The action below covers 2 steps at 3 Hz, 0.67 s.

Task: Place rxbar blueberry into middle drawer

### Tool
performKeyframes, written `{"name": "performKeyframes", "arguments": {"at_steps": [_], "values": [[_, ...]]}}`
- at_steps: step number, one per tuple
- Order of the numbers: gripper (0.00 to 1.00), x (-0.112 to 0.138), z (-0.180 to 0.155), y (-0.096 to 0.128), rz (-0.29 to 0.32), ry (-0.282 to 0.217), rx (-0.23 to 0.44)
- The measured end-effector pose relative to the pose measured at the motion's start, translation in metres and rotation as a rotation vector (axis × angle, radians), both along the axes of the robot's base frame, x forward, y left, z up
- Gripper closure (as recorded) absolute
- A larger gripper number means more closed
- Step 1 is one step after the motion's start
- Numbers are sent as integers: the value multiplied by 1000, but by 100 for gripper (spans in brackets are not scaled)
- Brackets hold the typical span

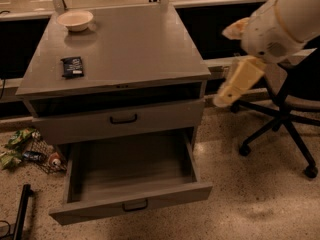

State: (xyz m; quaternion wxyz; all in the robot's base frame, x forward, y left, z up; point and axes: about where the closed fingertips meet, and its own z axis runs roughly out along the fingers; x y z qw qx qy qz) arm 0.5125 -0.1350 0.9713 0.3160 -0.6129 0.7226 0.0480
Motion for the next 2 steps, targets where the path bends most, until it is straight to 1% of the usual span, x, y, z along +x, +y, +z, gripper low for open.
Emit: {"name": "performKeyframes", "arguments": {"at_steps": [1, 2], "values": [[0, 62, -12, 43, 104, -86, 247], [0, 85, -32, 63, 170, -87, 374]]}}
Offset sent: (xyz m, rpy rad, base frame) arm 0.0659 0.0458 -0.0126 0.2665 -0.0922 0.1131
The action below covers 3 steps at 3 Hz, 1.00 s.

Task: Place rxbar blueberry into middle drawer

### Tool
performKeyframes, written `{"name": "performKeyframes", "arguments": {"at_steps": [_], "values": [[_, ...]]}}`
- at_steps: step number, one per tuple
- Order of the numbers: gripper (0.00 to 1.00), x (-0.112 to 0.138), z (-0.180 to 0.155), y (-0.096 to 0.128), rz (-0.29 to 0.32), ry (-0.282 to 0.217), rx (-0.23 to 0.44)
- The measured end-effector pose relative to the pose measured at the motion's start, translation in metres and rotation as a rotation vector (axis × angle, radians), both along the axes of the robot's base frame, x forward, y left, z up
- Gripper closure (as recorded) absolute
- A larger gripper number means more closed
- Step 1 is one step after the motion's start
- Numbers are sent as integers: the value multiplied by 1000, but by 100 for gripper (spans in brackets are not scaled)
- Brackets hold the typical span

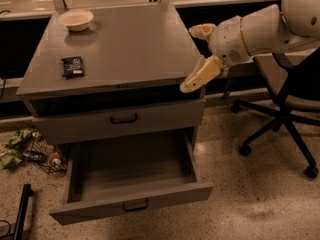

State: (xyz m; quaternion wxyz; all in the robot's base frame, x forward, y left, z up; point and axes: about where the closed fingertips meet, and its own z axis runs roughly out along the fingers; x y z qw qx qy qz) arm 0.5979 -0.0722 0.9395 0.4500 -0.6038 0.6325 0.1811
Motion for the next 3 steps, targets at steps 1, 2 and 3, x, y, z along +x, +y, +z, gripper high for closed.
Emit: {"name": "performKeyframes", "arguments": {"at_steps": [1, 2, 3], "values": [[0, 0, -2, -1, -1, 4, -2], [0, 21, 1, 12, 16, -1, 27], [0, 74, 9, 54, 60, 1, 117]]}}
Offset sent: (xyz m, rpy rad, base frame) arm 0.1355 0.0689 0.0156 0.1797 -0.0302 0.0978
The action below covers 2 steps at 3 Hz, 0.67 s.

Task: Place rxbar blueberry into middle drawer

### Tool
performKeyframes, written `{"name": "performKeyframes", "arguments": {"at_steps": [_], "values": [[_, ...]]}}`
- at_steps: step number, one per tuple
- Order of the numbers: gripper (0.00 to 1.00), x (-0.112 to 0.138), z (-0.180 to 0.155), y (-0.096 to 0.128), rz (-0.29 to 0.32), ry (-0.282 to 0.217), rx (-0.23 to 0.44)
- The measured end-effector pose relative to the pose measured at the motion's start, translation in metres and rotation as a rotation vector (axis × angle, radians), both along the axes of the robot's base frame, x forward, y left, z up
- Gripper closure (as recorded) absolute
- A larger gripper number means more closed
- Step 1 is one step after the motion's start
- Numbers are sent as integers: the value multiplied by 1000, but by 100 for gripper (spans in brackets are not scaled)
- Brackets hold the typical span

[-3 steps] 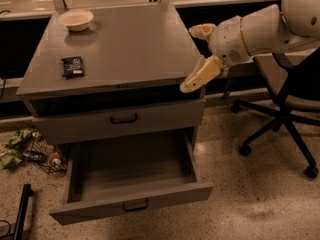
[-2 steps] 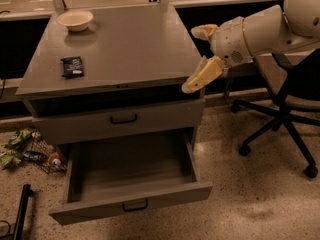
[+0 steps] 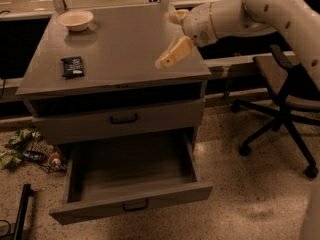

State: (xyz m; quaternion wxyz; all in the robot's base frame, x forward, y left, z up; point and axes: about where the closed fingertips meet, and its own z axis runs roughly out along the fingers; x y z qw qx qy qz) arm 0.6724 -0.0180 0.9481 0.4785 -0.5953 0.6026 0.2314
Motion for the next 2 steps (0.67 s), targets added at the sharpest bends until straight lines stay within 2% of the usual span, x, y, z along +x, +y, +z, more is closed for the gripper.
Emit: {"name": "performKeyframes", "arguments": {"at_steps": [1, 2], "values": [[0, 39, -13, 43, 20, 28, 59], [0, 61, -55, 91, -11, 81, 81]]}}
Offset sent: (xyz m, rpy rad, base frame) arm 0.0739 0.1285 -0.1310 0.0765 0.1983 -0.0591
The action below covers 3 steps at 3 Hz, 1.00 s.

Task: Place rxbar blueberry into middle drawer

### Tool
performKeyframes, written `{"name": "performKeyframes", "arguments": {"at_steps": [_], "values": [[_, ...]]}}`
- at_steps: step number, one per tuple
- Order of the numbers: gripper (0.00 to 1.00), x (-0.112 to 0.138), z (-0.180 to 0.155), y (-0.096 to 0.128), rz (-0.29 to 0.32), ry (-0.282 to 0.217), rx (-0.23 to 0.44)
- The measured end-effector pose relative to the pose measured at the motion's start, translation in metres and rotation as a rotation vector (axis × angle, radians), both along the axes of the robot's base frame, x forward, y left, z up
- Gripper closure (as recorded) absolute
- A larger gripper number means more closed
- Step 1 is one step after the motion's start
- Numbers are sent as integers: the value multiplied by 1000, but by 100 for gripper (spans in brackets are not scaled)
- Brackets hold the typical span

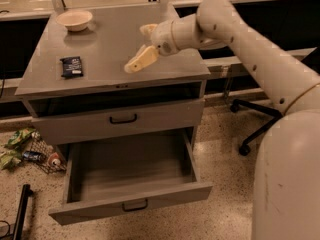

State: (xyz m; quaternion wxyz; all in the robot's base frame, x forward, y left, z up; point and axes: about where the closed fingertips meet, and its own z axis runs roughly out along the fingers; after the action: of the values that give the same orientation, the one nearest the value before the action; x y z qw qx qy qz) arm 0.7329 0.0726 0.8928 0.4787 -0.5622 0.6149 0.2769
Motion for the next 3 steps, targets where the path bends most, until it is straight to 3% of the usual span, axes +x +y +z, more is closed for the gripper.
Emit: {"name": "performKeyframes", "arguments": {"at_steps": [1, 2, 3], "values": [[0, 4, -32, 34, -6, 26, -5], [0, 4, -46, 84, 40, -33, -27], [0, 4, -49, 95, 52, -51, -33]]}}
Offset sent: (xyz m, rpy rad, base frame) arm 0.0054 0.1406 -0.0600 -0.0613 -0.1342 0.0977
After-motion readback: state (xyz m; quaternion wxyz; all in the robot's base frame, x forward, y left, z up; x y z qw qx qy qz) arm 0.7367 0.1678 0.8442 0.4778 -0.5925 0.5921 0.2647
